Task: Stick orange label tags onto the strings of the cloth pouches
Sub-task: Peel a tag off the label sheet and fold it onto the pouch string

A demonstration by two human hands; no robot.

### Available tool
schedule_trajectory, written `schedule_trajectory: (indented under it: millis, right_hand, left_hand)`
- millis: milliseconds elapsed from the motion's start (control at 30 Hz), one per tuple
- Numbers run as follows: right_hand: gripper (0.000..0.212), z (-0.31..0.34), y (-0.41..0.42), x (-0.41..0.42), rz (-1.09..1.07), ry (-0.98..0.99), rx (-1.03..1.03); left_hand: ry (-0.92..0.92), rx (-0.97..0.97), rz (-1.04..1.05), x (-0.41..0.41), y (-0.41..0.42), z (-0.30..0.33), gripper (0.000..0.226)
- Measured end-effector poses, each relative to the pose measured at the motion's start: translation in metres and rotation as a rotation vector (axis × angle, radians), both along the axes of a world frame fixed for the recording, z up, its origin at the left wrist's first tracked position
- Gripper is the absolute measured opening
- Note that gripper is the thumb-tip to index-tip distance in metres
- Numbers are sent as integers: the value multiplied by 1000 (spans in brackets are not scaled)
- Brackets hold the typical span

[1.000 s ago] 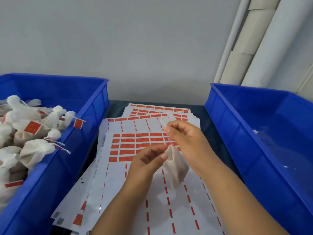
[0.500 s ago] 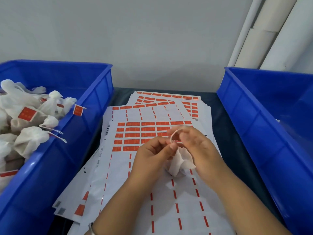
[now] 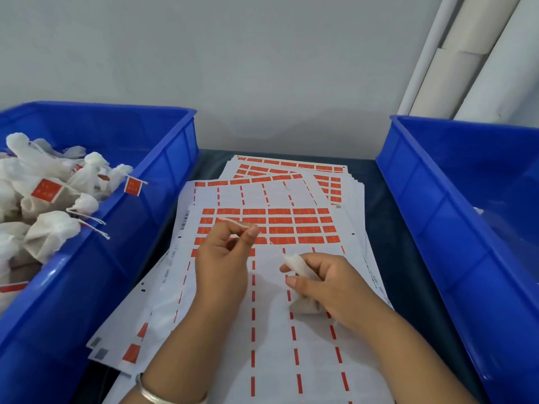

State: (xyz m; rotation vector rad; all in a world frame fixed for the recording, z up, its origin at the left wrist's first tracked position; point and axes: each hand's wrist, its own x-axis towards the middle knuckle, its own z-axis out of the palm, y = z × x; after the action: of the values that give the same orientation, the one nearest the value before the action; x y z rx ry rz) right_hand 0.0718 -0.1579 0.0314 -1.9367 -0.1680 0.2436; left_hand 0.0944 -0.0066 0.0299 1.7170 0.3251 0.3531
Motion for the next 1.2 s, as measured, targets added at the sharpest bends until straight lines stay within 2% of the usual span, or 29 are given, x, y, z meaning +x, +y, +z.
schedule_trajectory:
  millis: [133, 200, 300, 367, 433, 500, 567, 667, 733, 800, 900, 1033, 1200]
  right_hand:
    - [20, 3, -2, -1, 48, 45, -56]
    - [22, 4, -4, -3, 33, 83, -9]
    - [17, 3, -10, -2, -13, 124, 179]
    - [16, 3, -14, 1, -70, 156, 393]
    - [29, 3, -19, 6, -137, 174, 608]
    - [37, 1, -24, 11, -193, 192, 771]
    - [43, 0, -25, 13, -224, 201, 850]
    - [44, -3, -23, 12, -240, 152, 769]
    - [35, -4, -21, 10, -285, 127, 676]
    - [25, -5, -17, 10, -332, 106, 561]
    - [15, -6, -14, 12, -352, 87, 472]
    - [19, -10, -11, 13, -264, -1, 281]
    - [17, -13, -8, 8, -82, -2, 98]
  left_hand:
    - [39, -71, 50, -1, 2, 0, 14]
    - [61, -116, 35, 0, 3, 0, 16]
    - [89, -160, 19, 2, 4, 0, 13]
    - [114, -157, 3, 3, 2, -1, 12]
    - [130, -140, -21, 2, -1, -2, 11]
    - [127, -50, -85, 0, -3, -2, 8]
    - [84, 95, -213, -6, -7, -1, 7]
    - [-35, 357, -454, -14, -13, -5, 24]
    - [-103, 458, -567, -17, -16, -6, 31]
    - [-137, 468, -635, -18, -17, -8, 30]
    - [-151, 455, -696, -19, -17, -9, 16]
    - [-236, 464, -654, -21, -16, -8, 24]
    - [-293, 431, -451, -17, -11, -4, 15]
